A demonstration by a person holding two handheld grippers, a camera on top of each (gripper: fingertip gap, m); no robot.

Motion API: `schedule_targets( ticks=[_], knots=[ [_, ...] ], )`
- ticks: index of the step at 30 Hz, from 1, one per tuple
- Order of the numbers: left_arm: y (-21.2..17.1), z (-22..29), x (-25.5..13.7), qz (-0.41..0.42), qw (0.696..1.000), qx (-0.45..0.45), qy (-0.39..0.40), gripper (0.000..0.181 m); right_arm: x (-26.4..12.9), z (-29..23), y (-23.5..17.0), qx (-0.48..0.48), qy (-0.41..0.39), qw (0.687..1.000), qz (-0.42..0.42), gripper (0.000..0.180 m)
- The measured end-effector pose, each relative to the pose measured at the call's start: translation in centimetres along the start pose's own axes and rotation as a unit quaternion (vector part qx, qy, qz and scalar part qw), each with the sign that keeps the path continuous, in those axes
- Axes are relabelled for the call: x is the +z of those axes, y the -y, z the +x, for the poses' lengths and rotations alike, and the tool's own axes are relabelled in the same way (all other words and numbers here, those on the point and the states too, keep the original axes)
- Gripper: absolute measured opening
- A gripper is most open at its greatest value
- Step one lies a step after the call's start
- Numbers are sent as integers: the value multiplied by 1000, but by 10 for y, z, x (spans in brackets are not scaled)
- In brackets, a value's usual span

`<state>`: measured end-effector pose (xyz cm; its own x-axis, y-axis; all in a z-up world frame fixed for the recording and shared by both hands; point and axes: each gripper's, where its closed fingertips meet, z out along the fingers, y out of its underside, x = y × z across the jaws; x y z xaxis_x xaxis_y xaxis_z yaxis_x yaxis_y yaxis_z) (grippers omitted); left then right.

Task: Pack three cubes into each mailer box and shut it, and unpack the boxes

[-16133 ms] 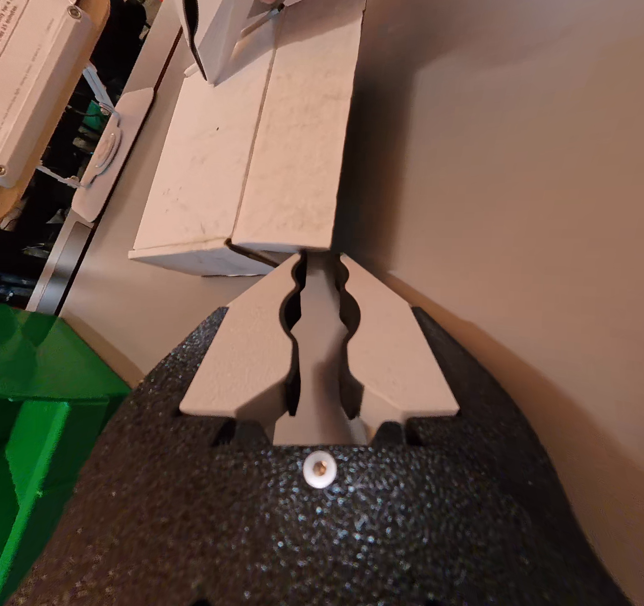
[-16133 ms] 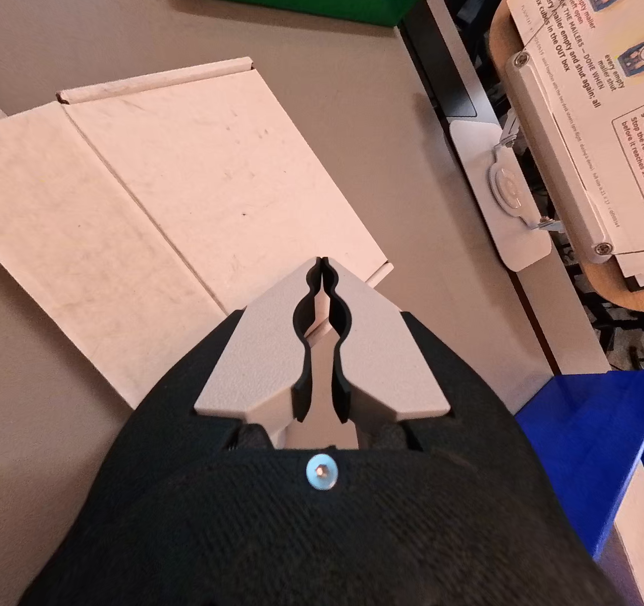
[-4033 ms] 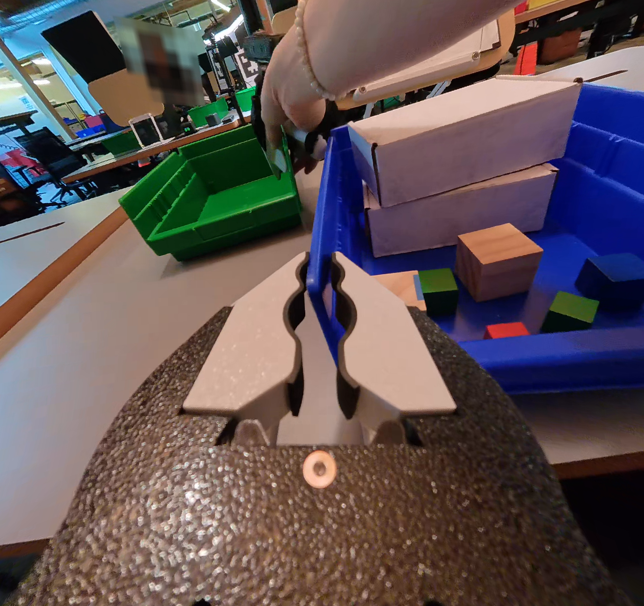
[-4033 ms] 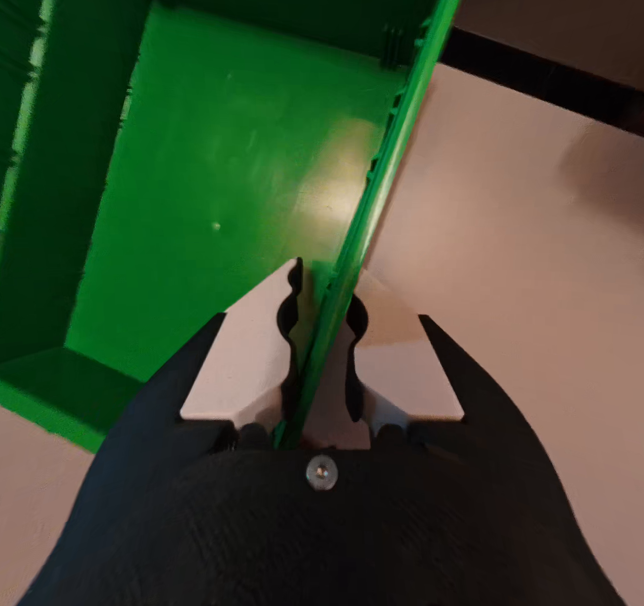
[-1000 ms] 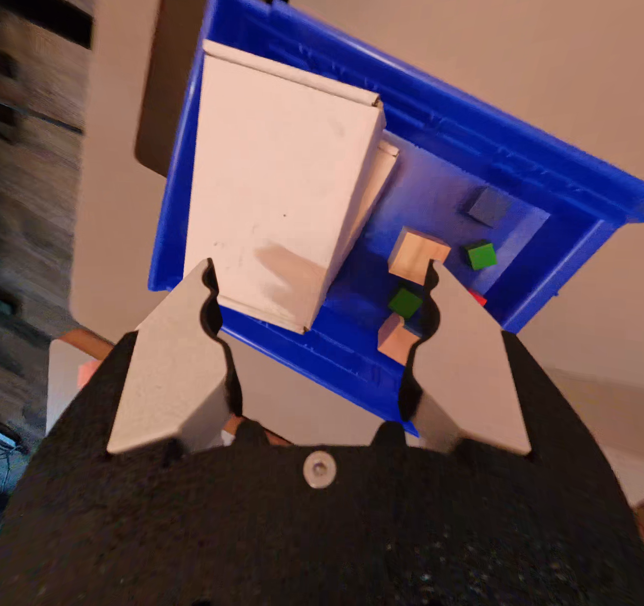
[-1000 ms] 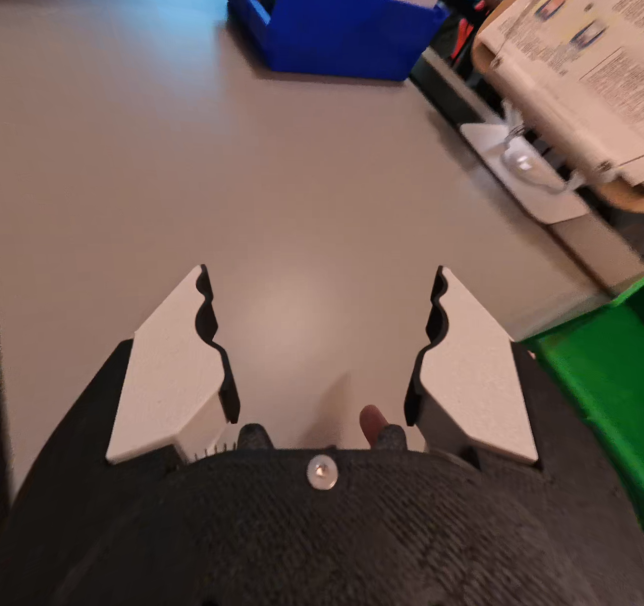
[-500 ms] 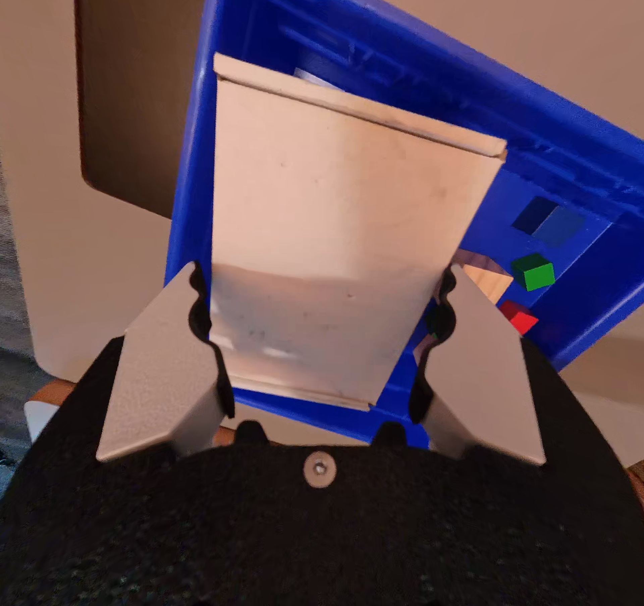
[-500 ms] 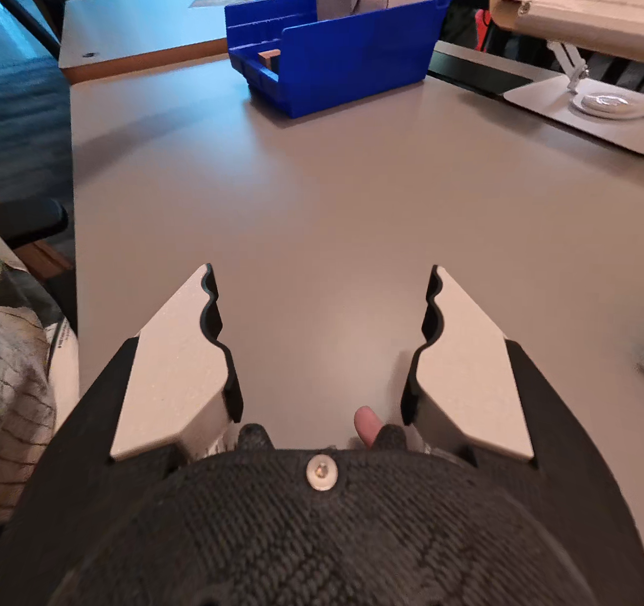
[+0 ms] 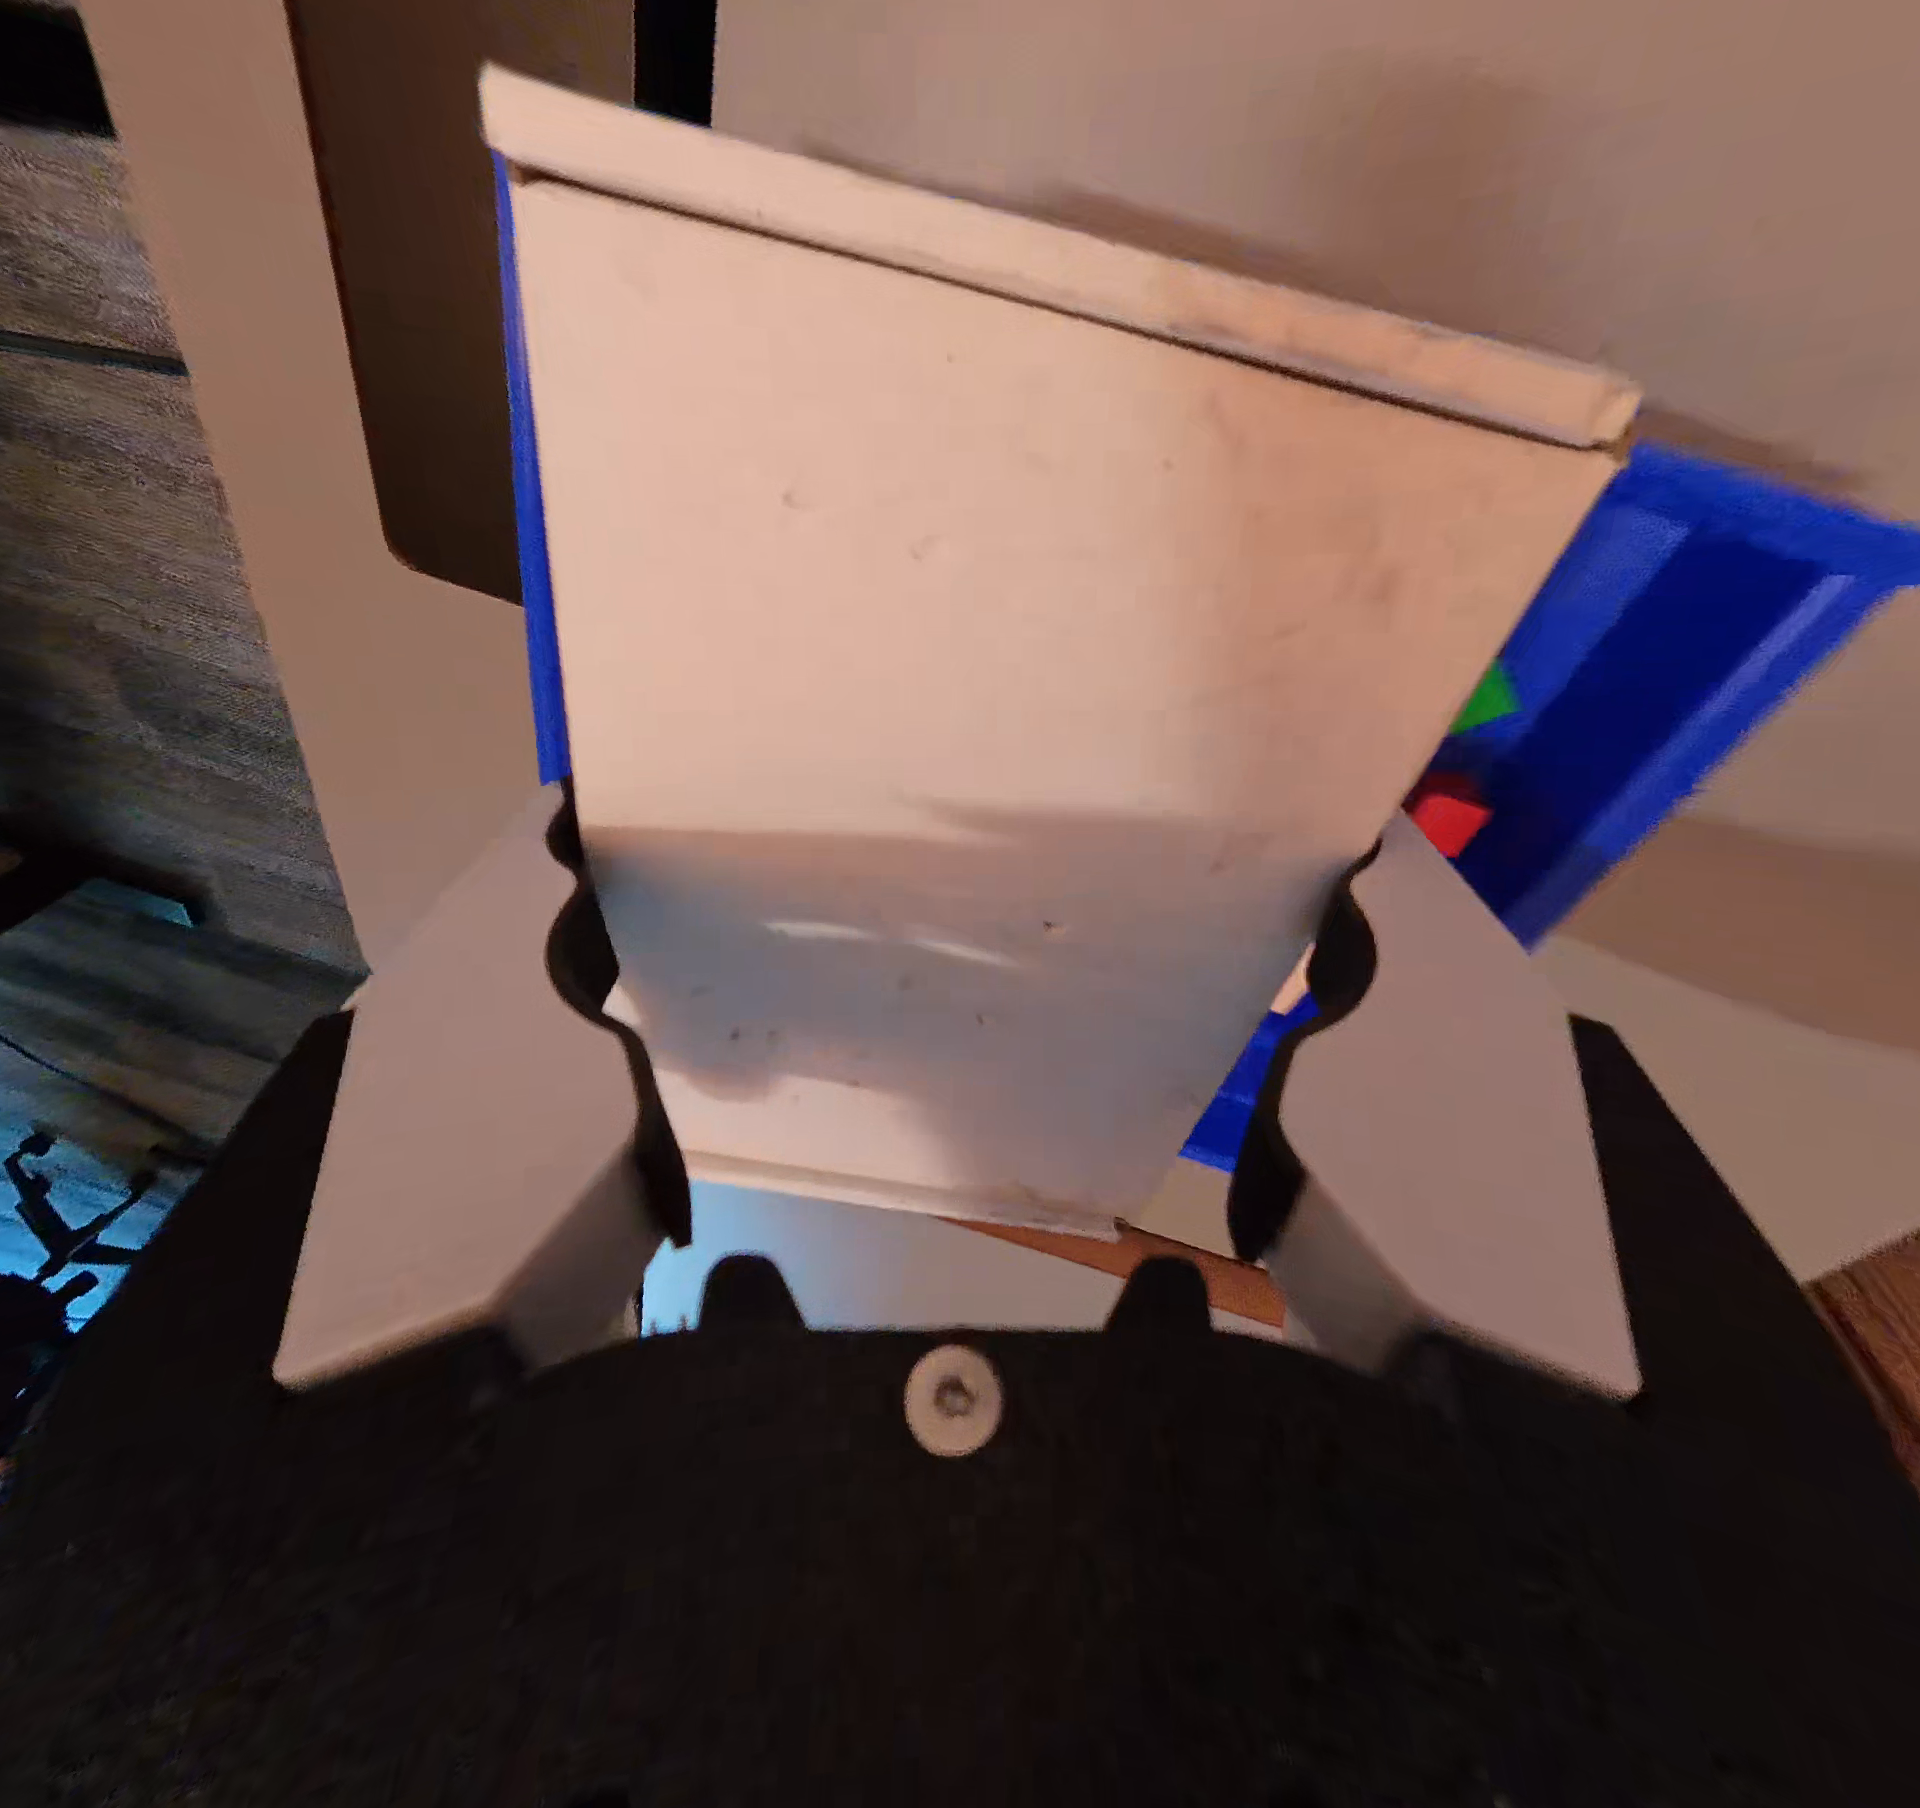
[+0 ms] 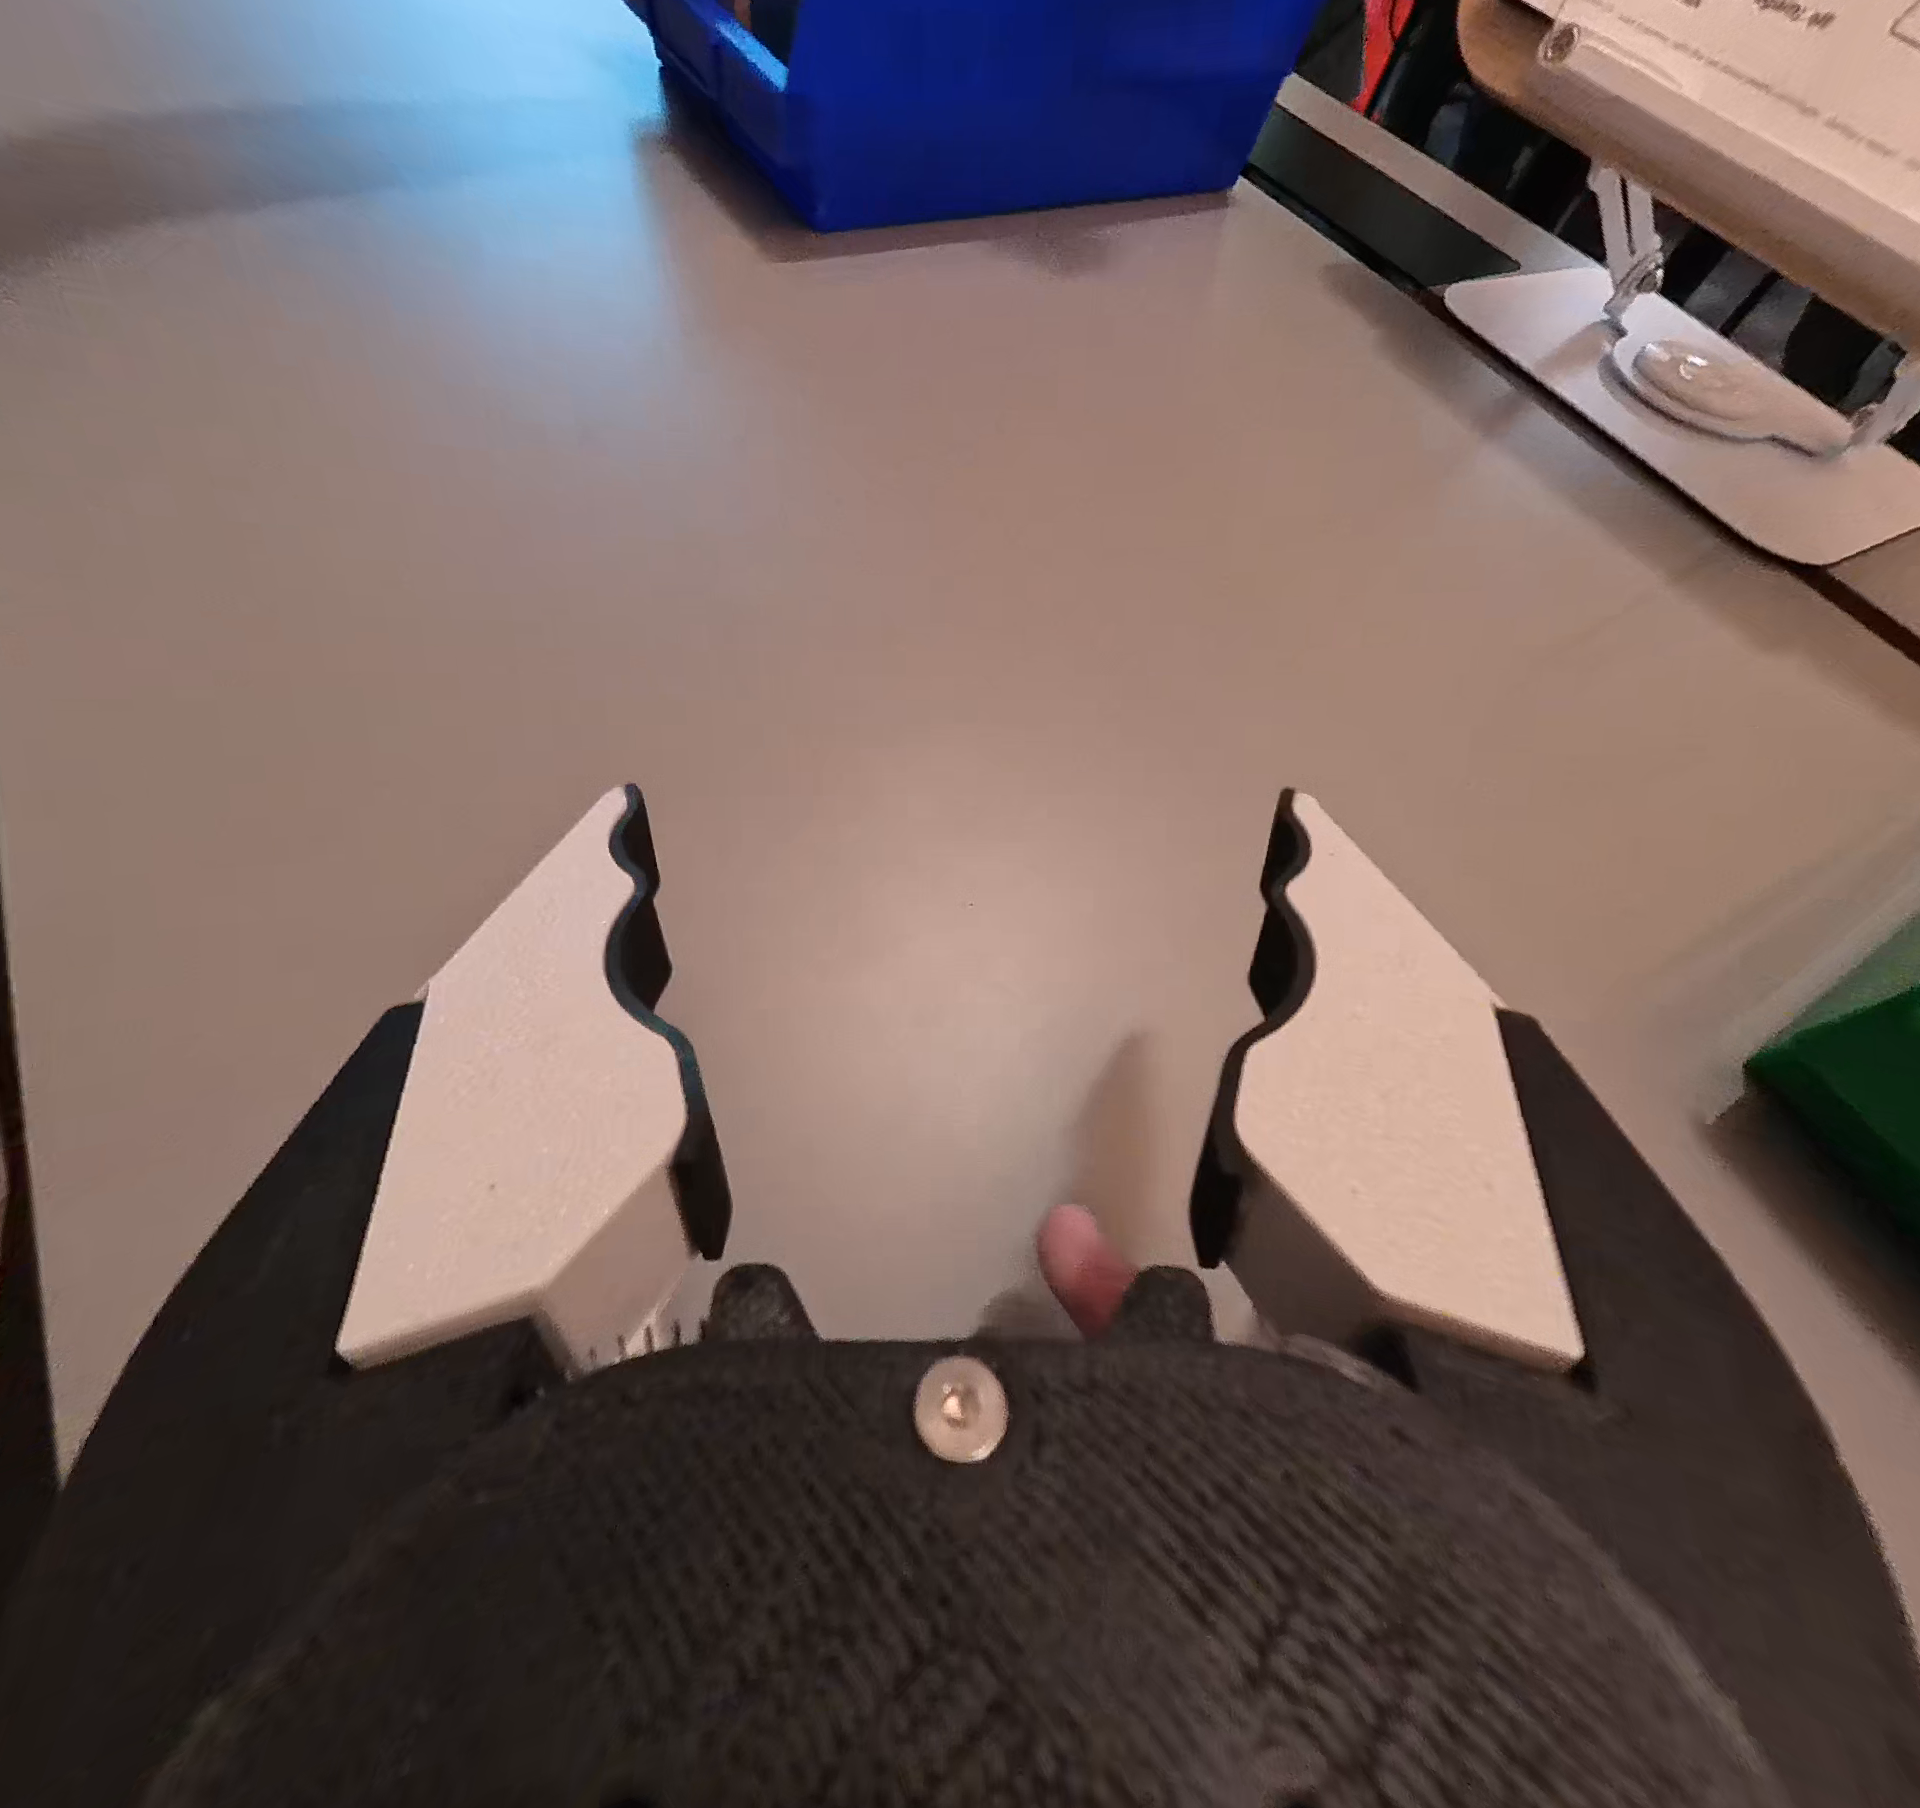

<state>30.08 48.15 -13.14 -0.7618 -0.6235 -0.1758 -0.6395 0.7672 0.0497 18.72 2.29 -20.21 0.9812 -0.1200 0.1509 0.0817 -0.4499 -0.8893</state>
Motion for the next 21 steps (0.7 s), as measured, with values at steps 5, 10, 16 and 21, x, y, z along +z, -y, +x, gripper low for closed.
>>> schedule_targets(
  ticks=[5, 10, 16, 21],
  knots=[
    [44, 63, -64, 38, 999, 5, -13, 135, -7, -1, 7, -65, -41, 997, -5, 114],
    [103, 164, -80, 45, 999, 14, -20, 135, -15, -8, 24, -108, -53, 992, 27, 110],
    [169, 303, -22, 44, 996, 61, -52, 135, -29, -8, 33, -144, -74, 986, 48, 108],
    [207, 362, 21, 67, 994, 79, -36, 135, -44, -12, 14, -202, -79, 976, 12, 107]
  ],
)
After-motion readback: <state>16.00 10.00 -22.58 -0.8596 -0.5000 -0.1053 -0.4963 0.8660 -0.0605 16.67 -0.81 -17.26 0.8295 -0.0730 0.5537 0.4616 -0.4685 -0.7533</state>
